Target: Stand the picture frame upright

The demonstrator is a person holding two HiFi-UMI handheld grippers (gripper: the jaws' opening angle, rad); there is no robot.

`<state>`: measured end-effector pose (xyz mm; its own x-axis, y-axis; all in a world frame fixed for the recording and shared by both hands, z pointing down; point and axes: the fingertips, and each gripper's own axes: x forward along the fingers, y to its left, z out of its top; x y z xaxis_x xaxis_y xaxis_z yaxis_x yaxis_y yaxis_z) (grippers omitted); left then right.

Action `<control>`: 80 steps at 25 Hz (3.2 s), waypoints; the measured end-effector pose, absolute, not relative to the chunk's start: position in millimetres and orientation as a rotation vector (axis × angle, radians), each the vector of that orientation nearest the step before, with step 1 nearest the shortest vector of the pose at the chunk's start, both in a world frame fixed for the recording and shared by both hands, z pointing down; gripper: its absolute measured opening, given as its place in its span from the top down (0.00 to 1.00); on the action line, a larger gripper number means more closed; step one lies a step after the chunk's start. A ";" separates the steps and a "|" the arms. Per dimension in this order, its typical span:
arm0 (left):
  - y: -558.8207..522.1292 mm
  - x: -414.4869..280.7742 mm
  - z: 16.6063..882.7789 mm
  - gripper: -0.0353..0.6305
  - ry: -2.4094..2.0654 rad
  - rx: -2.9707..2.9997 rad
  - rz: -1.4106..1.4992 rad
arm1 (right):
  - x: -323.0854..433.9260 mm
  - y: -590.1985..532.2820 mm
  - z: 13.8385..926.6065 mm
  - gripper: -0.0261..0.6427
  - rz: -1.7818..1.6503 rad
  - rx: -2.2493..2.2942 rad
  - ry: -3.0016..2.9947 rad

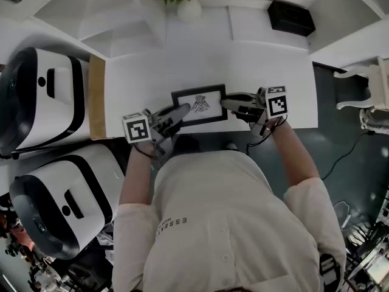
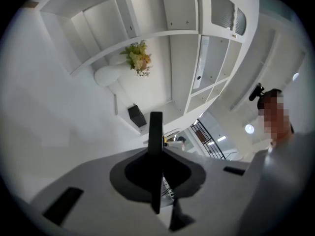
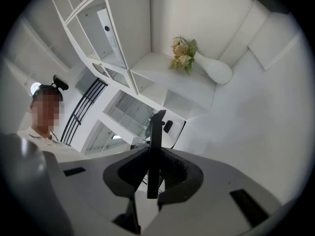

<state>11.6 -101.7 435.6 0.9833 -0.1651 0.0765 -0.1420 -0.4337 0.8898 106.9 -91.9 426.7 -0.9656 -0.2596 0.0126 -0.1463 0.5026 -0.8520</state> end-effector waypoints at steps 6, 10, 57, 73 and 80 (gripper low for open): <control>-155.2 -36.6 434.6 0.88 -0.187 2.102 0.033 | 57.0 -137.8 426.6 0.84 -1.405 -0.485 2.625; -183.5 -58.9 439.7 0.87 -0.158 2.177 0.085 | 33.8 -160.8 428.2 0.85 -1.372 -0.581 2.625; -362.7 -97.2 534.4 0.80 -0.404 2.747 0.462 | -5.4 -346.8 532.0 0.83 -0.842 -1.583 3.020; -383.8 -101.1 537.5 0.75 -0.500 2.837 0.566 | -9.7 -358.2 533.4 0.83 -0.615 -1.803 3.023; -391.6 -107.4 541.1 0.70 -0.504 2.752 0.556 | -10.2 -362.6 535.1 0.83 -0.680 -1.792 3.016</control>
